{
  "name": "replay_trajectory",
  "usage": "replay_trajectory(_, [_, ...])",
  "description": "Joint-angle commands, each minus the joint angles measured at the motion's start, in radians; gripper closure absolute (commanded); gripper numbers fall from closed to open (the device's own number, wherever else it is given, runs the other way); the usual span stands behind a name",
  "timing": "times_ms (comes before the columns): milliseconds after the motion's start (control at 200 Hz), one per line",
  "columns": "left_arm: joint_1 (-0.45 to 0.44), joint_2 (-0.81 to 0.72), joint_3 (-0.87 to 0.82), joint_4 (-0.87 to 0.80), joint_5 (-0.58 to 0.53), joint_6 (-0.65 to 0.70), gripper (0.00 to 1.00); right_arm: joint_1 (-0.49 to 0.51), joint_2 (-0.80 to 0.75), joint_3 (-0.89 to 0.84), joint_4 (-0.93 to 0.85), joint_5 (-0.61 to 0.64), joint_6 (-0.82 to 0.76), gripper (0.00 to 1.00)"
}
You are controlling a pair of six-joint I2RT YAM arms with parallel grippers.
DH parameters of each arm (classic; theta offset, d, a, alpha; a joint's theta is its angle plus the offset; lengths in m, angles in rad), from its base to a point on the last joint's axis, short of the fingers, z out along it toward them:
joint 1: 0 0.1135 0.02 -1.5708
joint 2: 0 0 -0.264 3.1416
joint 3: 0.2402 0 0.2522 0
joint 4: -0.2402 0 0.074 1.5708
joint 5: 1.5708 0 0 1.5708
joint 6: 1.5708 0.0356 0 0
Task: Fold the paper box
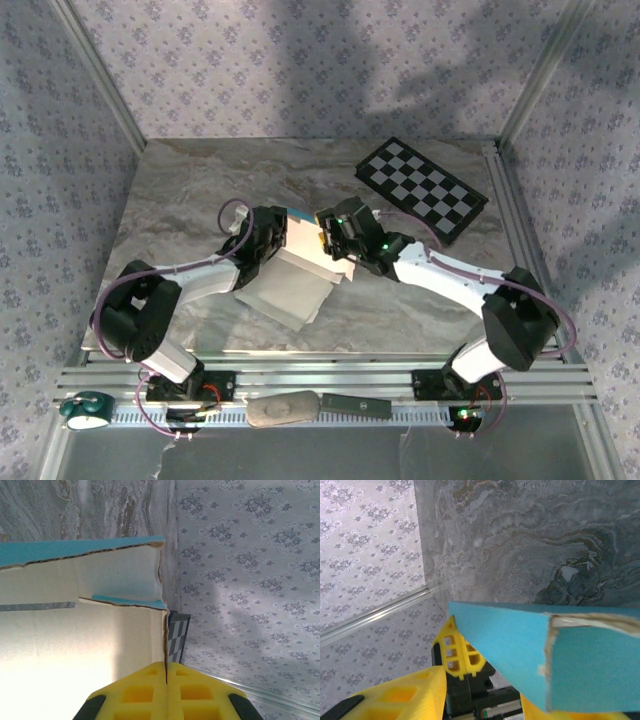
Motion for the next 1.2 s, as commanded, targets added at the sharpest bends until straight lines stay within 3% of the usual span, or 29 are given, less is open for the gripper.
replay_trajectory(0, [-0.008, -0.026, -0.013, 0.088, -0.013, 0.028, 1.00, -0.016, 0.054, 0.030, 0.070, -0.026, 0.042, 0.63])
replay_trajectory(215, [-0.008, -0.037, -0.032, 0.087, -0.019, 0.032, 1.00, -0.029, 0.078, 0.064, 0.033, -0.002, 0.018, 0.76])
replay_trajectory(550, [-0.004, -0.063, -0.076, 0.117, -0.017, 0.089, 1.00, -0.080, 0.133, 0.062, 0.088, -0.076, 0.006, 0.85])
replay_trajectory(700, [-0.002, -0.084, -0.077, 0.118, 0.011, 0.147, 1.00, -0.101, 0.144, 0.056, 0.114, -0.092, -0.014, 0.99])
replay_trajectory(755, [0.003, -0.088, -0.079, 0.126, 0.031, 0.173, 1.00, -0.108, 0.147, 0.056, 0.118, -0.098, -0.031, 1.00])
replay_trajectory(780, [0.008, -0.093, -0.082, 0.131, 0.049, 0.185, 0.93, -0.111, 0.148, 0.056, 0.118, -0.101, -0.040, 1.00])
replay_trajectory(850, [0.042, -0.115, -0.096, 0.144, 0.115, 0.219, 0.59, -0.125, 0.153, 0.050, 0.137, -0.117, -0.082, 1.00])
replay_trajectory(939, [0.115, -0.183, -0.117, 0.092, 0.230, 0.262, 0.49, -0.148, 0.161, 0.023, 0.179, -0.157, -0.133, 1.00])
replay_trajectory(1034, [0.193, -0.319, -0.138, -0.070, 0.295, 0.394, 0.43, -0.171, 0.178, -0.034, 0.309, -0.204, -0.167, 1.00])
replay_trajectory(1109, [0.234, -0.427, -0.083, -0.309, 0.327, 0.642, 0.39, -0.188, 0.191, -0.059, 0.398, -0.236, -0.188, 1.00])
replay_trajectory(1199, [0.261, -0.474, -0.014, -0.548, 0.315, 0.900, 0.54, -0.207, 0.211, -0.047, 0.425, -0.300, -0.230, 1.00])
